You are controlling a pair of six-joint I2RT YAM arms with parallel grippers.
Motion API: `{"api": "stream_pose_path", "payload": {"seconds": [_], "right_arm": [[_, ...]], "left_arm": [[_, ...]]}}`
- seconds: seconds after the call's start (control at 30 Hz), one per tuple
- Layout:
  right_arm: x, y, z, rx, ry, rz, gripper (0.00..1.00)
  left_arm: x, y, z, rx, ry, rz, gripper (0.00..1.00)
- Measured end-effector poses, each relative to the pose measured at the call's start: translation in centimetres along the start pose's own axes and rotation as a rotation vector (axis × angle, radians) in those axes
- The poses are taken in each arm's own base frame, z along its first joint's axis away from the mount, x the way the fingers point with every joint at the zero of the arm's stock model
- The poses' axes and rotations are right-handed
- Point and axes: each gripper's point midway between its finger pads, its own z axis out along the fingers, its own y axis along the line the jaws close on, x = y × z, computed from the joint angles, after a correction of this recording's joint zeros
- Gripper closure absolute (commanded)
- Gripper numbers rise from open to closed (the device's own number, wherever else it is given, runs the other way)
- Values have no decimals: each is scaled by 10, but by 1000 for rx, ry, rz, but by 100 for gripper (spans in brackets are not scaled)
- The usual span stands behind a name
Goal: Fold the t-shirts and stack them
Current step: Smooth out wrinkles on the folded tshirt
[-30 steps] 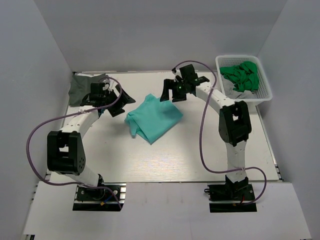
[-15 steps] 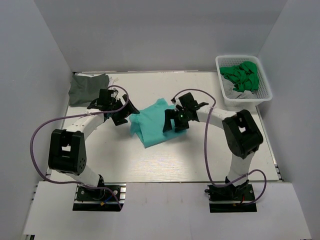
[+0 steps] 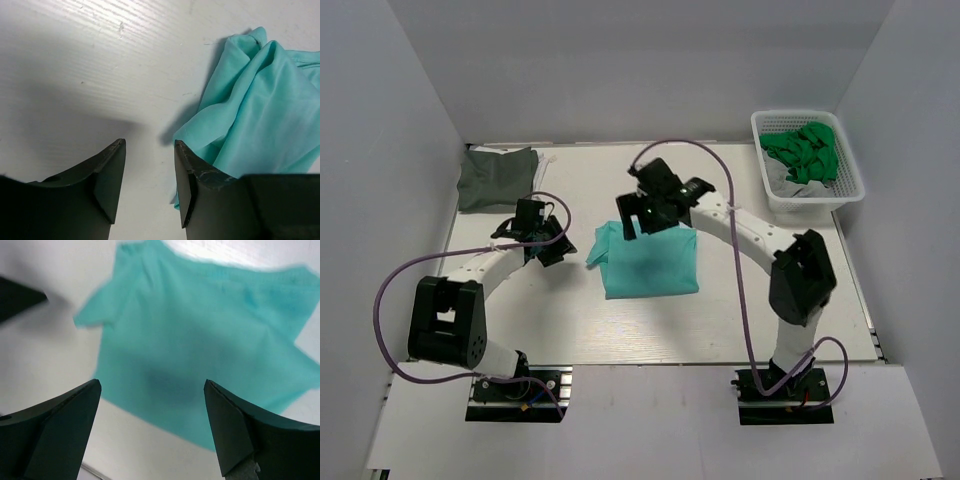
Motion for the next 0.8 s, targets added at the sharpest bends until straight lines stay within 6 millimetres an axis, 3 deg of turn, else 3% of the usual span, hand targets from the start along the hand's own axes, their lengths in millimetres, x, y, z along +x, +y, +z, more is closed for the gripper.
{"api": "stream_pose_path", "payload": {"seconds": [0.1, 0.2, 0.27, 0.37, 0.47, 0.8], "right_arm": [[-36, 15, 11, 58, -34, 13, 15], [-53, 28, 44, 118, -23, 31, 21], [-49, 33, 67, 154, 2, 44, 26], [-22, 33, 89, 206, 85, 57, 30], [-4, 32, 94, 238, 136, 72, 34], [-1, 31, 100, 243, 144, 121, 40]], "left_arm": [[-5, -3, 5, 18, -19, 21, 46], [-3, -6, 17, 37, 3, 25, 47], [4, -7, 27, 52, 41, 25, 47], [10, -13, 35, 97, 75, 22, 49], [14, -23, 36, 167, 84, 21, 51], [22, -40, 39, 288, 114, 3, 67]]}}
